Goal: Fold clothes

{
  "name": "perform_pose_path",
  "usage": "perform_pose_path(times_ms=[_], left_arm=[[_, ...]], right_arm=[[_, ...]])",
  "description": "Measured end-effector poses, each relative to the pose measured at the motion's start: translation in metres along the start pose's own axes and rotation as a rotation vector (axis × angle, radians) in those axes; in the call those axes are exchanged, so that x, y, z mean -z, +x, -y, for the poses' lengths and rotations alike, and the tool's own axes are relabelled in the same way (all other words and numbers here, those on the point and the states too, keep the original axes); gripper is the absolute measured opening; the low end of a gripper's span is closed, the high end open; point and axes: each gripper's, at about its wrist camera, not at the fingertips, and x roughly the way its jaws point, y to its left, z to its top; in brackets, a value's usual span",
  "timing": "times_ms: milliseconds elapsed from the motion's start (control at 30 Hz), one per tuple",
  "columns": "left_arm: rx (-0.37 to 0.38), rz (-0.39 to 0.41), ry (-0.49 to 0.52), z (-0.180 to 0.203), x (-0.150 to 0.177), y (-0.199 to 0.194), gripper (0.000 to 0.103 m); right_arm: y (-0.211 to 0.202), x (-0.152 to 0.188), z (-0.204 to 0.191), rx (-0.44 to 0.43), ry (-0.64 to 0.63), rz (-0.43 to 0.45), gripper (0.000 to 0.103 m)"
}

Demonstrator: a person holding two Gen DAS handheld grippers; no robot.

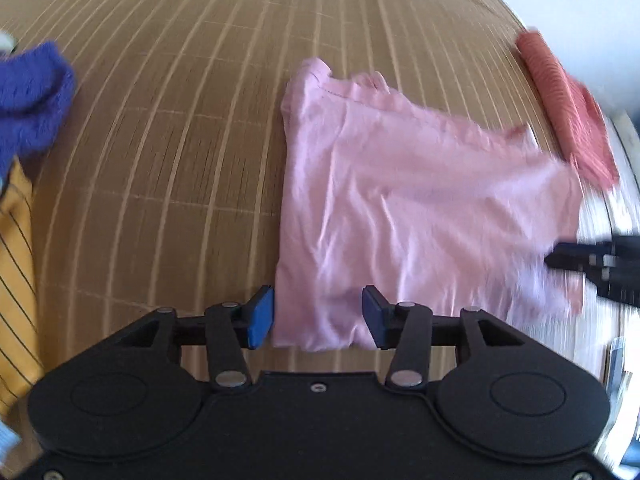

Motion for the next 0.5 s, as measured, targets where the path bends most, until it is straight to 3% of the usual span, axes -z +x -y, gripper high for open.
perform_pose_path(times_ms=[167, 200, 267, 367, 500], left_arm=[[0.020, 0.059, -0.085, 0.003, -0.003, 0.005, 0.053], [0.023, 0.063, -0.064, 0.005, -0.004, 0.006, 0.048], [0.022, 0.059, -0.009, 0.010, -0.006, 0.009, 0.021], [0.032, 0.050, 0.021, 0.015, -0.007, 0.011, 0.013], [0.016, 0.075, 0.084, 0.025, -0.007, 0.003, 0.011]], right_arm=[[0.008, -0.001, 0.010, -0.002, 0.044, -0.023, 0.032], [0.011, -0.002, 0.012, -0.008, 0.050, -0.034, 0.032], [0.020, 0.001, 0.015, -0.020, 0.068, -0.063, 0.032], [0.023, 0.006, 0.019, -0.029, 0.094, -0.070, 0.032], [0.025, 0.009, 0.032, -0.066, 0.212, -0.061, 0.033]])
